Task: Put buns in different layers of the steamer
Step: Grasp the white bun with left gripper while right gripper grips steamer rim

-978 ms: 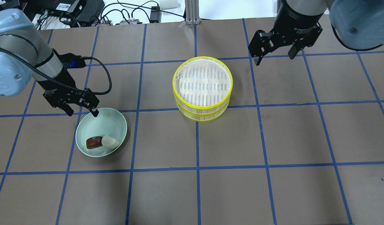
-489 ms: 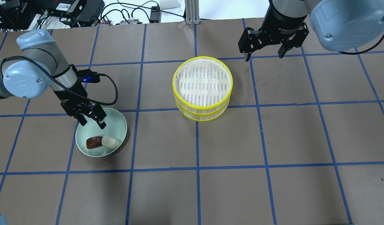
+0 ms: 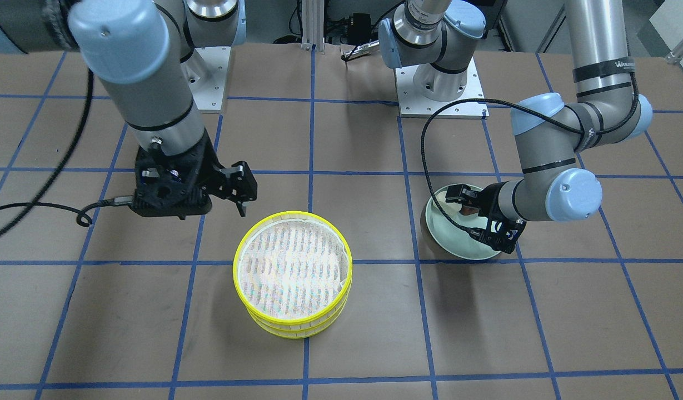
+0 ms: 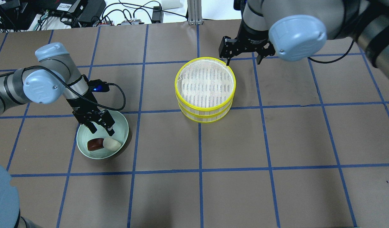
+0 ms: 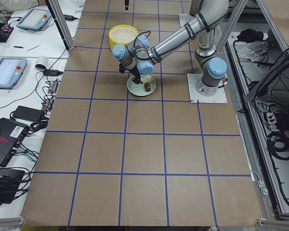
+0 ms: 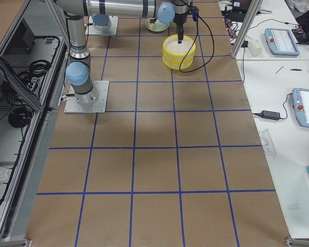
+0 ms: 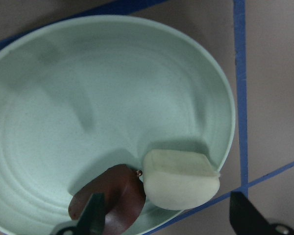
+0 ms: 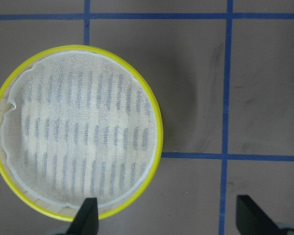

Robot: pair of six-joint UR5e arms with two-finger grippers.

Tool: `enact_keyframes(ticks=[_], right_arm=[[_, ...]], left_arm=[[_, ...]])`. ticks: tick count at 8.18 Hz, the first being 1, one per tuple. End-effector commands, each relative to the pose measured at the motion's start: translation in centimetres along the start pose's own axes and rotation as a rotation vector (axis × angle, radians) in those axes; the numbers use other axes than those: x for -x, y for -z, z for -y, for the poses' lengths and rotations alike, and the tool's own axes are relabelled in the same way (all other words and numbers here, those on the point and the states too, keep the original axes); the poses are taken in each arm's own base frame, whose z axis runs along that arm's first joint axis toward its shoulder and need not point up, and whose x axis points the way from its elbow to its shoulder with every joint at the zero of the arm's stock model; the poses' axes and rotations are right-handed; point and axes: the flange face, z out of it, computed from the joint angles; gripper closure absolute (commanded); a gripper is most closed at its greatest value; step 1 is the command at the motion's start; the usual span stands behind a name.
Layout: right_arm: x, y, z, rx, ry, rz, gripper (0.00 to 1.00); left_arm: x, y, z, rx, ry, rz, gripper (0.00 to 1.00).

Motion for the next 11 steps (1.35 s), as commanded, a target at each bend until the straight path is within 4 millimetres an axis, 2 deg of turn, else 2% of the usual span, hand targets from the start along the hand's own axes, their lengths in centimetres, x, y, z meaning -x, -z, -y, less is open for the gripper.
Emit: enact_keyframes(ticks=[1, 3, 5, 7, 9, 11], right_arm=[[2.6, -7.4, 1.8, 0.064, -0.032, -0.004, 0.00], [2.4, -11.9, 1.8, 0.114, -0.031, -0.016, 0.00], [2.1, -13.8, 1.4, 0.133, -0.033, -0.027, 0.04], [1.8, -14.9, 1.4, 0.141, -0.036, -0.034, 0.30], [1.7, -14.7, 1.4, 0.139, -0.035, -0.038, 0.72], [0.8, -14.0, 1.5, 0.131, -0.043, -0.060, 1.00]], left_arm=[[-0.4, -2.3, 0.3, 0.023, -0.003, -0.052, 0.10], [-0.6, -2.2, 0.4, 0.021, -0.006, -0.048, 0.10], [-0.5, -1.8, 0.8, -0.007, -0.009, -0.035, 0.11], [-0.5, -2.0, 0.8, -0.004, -0.009, -0.036, 0.29], [-0.5, -2.3, 0.6, 0.004, -0.008, -0.040, 0.29], [-0.5, -2.5, 0.5, 0.015, -0.008, -0.043, 0.27]])
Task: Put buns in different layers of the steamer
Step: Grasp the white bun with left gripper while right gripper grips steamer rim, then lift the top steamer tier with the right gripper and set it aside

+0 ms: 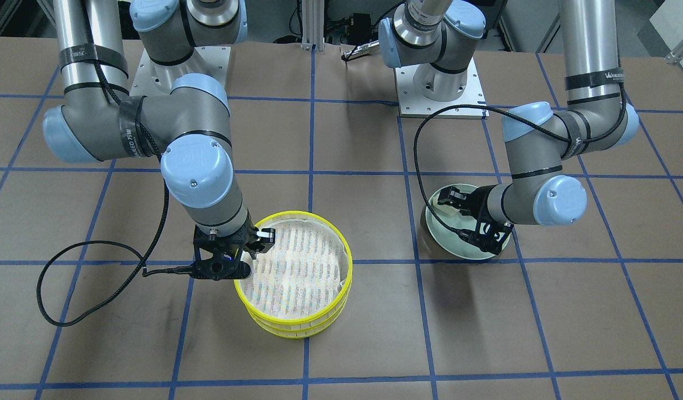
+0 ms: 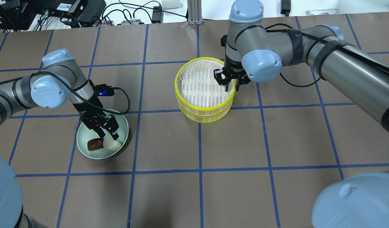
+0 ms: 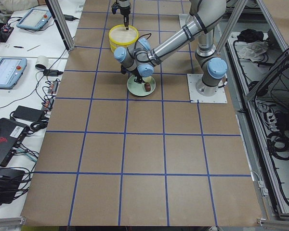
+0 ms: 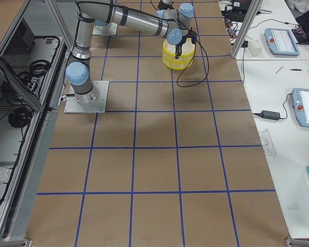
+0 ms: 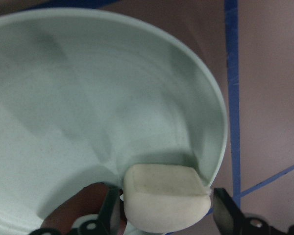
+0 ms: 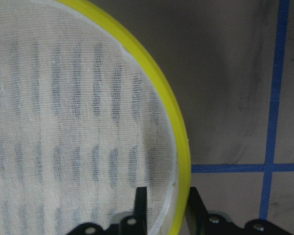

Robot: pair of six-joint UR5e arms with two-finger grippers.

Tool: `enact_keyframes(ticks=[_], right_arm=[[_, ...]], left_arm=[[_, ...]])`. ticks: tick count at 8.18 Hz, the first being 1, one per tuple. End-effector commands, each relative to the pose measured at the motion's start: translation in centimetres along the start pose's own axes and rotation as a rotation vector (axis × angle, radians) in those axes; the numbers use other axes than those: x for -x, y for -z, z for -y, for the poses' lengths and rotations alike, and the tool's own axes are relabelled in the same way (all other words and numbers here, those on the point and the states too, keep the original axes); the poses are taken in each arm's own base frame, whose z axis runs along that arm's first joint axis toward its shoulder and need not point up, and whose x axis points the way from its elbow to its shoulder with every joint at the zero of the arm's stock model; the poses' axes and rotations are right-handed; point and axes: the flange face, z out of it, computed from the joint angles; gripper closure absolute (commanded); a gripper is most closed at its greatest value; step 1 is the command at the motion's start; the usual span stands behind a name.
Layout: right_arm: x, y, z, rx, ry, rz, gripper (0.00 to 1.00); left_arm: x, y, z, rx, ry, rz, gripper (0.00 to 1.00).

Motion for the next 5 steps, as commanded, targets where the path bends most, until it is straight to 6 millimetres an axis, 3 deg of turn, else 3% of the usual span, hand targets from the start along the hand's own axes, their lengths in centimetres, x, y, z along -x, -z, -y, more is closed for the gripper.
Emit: enact_keyframes(ticks=[1, 4, 5], right_arm=[[-1.9, 0.9, 0.3, -0.009, -0.013, -0.033, 1.00], [-3.4, 4.2, -0.2, -0.021, -0.023, -0.032, 1.00], [-3.6, 5.0, -0.4, -0.028, -0.026, -0.027, 1.00]], left_arm=[[-0.1, -0.3, -0.1, 0.010, 0.001, -0.005, 0.25], [0.1, -0.9, 0.1, 0.021, 0.002, -0.016, 0.20], [0.1, -0.9, 0.1, 0.018, 0.003, -0.018, 0.30]])
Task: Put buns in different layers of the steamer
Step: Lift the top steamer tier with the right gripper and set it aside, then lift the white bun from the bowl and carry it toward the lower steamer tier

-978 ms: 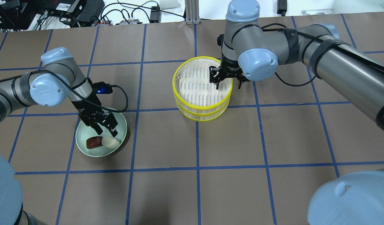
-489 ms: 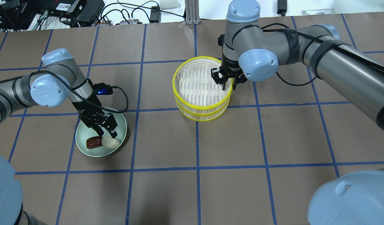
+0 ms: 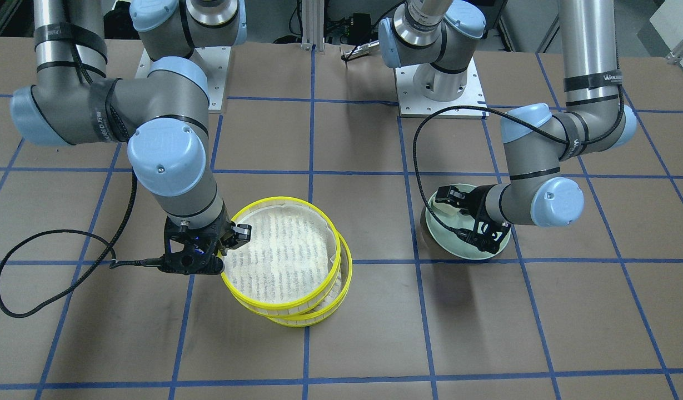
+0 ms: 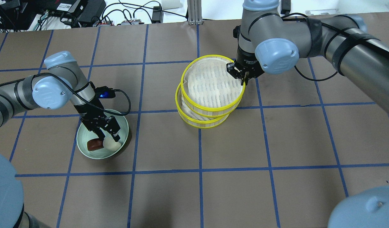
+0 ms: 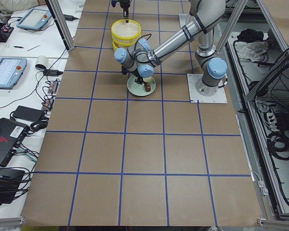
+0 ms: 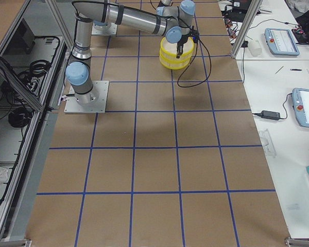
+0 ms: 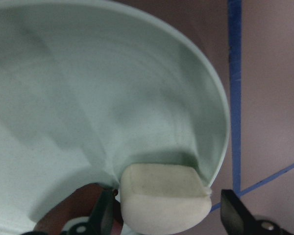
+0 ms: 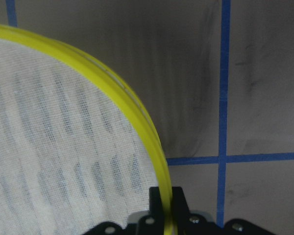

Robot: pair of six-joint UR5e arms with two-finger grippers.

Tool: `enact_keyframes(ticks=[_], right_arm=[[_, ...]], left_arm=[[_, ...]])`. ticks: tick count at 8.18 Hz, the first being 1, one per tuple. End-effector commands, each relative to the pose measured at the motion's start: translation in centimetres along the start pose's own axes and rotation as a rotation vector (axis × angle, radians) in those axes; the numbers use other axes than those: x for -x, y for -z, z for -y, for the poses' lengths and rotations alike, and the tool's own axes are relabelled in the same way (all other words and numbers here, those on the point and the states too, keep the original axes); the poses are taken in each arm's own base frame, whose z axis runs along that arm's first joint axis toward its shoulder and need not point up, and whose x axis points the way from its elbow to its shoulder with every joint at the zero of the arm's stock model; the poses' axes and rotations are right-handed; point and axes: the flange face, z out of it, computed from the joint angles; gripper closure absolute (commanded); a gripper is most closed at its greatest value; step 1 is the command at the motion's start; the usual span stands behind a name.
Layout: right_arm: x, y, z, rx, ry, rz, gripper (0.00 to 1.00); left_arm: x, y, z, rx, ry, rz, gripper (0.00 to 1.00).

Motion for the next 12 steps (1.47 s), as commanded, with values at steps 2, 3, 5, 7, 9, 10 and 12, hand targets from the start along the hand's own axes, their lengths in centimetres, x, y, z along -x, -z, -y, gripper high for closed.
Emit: enact_keyframes(ticks=[2, 3, 5, 7, 9, 10, 12], right_arm=[[-4.9, 4.9, -1.1, -0.003, 0.028, -0.002, 1.00], [-11.1, 5.8, -0.8, 0.043, 0.015, 0.001, 1.00], [-21.3, 6.2, -0.3, 0.060, 0.042, 0.020, 1.00], [-22.4, 6.0, -0.1, 0.056, 0.074, 0.028, 1.00], [-22.4, 5.9, -0.1, 0.056, 0.074, 0.035, 1.00], [-22.4, 6.0, -0.1, 0.055, 0.074, 0.036, 1.00], [-22.4, 6.0, -0.1, 0.055, 0.071, 0.036, 1.00]], left_arm=[[0.1, -0.1, 0.1, 0.000, 0.002, -0.005, 1.00], [0.0, 0.1, 0.1, -0.005, 0.001, -0.003, 1.00], [-0.4, 1.0, 0.2, -0.039, -0.002, -0.019, 1.00], [-0.6, 2.6, 0.1, -0.075, -0.014, 0.007, 1.00], [-0.5, 5.6, 0.4, -0.121, -0.037, 0.052, 1.00], [-0.8, 8.3, 0.3, -0.155, -0.037, 0.080, 1.00], [-1.9, 12.6, -0.5, -0.194, -0.043, 0.109, 1.00]])
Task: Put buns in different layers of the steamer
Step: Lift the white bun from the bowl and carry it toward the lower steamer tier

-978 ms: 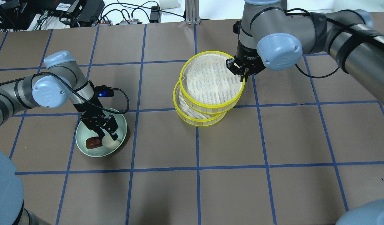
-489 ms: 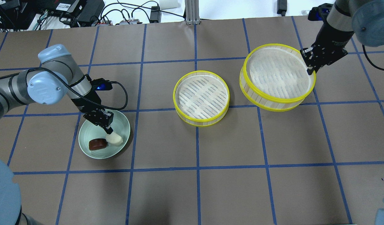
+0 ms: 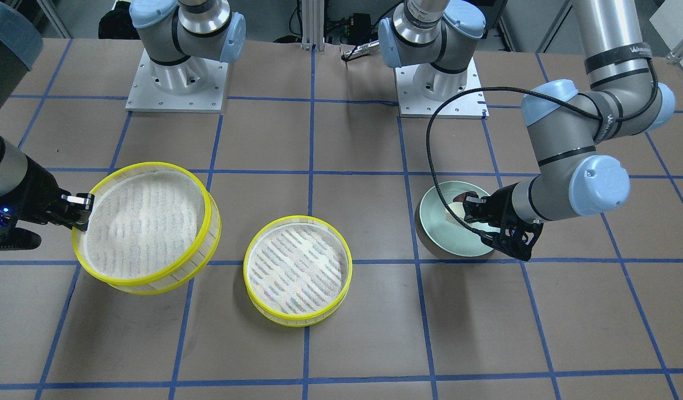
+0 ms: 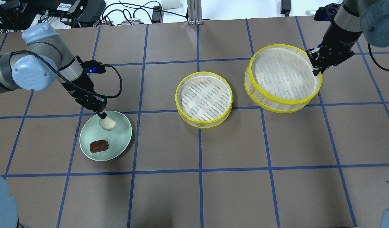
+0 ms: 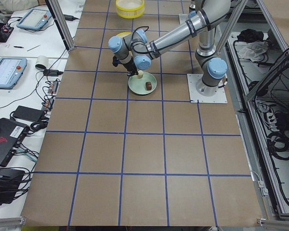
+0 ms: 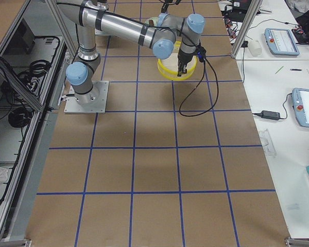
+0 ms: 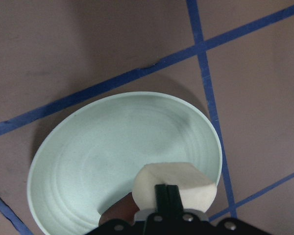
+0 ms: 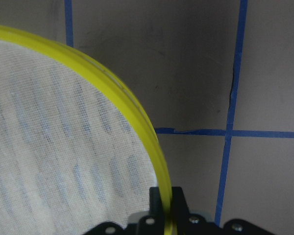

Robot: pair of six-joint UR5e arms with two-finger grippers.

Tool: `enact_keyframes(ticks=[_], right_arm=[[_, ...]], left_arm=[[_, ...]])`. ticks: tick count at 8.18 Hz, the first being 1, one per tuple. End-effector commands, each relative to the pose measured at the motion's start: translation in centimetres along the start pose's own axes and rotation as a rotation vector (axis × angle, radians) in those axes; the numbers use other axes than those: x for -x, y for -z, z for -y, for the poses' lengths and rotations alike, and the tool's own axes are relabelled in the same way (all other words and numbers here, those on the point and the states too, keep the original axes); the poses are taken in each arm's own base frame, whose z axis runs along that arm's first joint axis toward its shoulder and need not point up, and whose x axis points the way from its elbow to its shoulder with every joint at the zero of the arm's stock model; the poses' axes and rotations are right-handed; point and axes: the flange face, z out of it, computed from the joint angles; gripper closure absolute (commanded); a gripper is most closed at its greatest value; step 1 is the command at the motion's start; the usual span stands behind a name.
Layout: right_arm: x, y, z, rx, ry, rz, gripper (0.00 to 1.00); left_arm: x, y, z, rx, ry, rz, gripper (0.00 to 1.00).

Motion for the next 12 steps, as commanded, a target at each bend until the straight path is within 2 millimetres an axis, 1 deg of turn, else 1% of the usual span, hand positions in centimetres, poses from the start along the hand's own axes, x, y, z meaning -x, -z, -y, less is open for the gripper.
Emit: enact_keyframes(ticks=[1, 2, 4, 6, 8, 9, 10, 11, 12], right_arm=[[0.0, 0.0, 0.0, 0.000, -0.005, -0.001, 1.00], [0.0, -0.1, 0.0, 0.003, -0.005, 0.000, 1.00], [0.0, -0.1, 0.0, 0.003, -0.004, 0.000, 1.00], [-0.1, -0.3, 0.1, 0.006, -0.002, 0.001, 1.00], [-0.1, -0.3, 0.1, 0.006, -0.002, 0.001, 1.00], [-0.1, -0.3, 0.1, 0.006, -0.002, 0.001, 1.00], [-0.1, -0.3, 0.1, 0.006, -0.002, 0.000, 1.00], [-0.1, -0.3, 0.1, 0.007, -0.002, -0.002, 1.00], [-0.1, -0.3, 0.1, 0.007, -0.001, -0.002, 1.00]], left_arm=[[-1.9, 5.4, 0.1, -0.059, -0.020, 0.041, 1.00], [-3.9, 6.1, 0.5, -0.090, -0.028, 0.028, 1.00], [-7.7, 6.2, 1.8, -0.148, -0.026, -0.018, 1.00], [-11.8, 5.4, 4.5, -0.239, -0.004, -0.069, 1.00], [-15.4, 4.2, 6.9, -0.309, 0.021, -0.153, 1.00], [-17.8, 3.7, 8.2, -0.356, 0.040, -0.196, 1.00], [-19.2, 2.8, 9.7, -0.399, 0.044, -0.237, 1.00], [-19.1, 1.6, 11.1, -0.424, 0.039, -0.247, 1.00], [-20.2, -0.1, 12.3, -0.420, 0.053, -0.277, 1.00]])
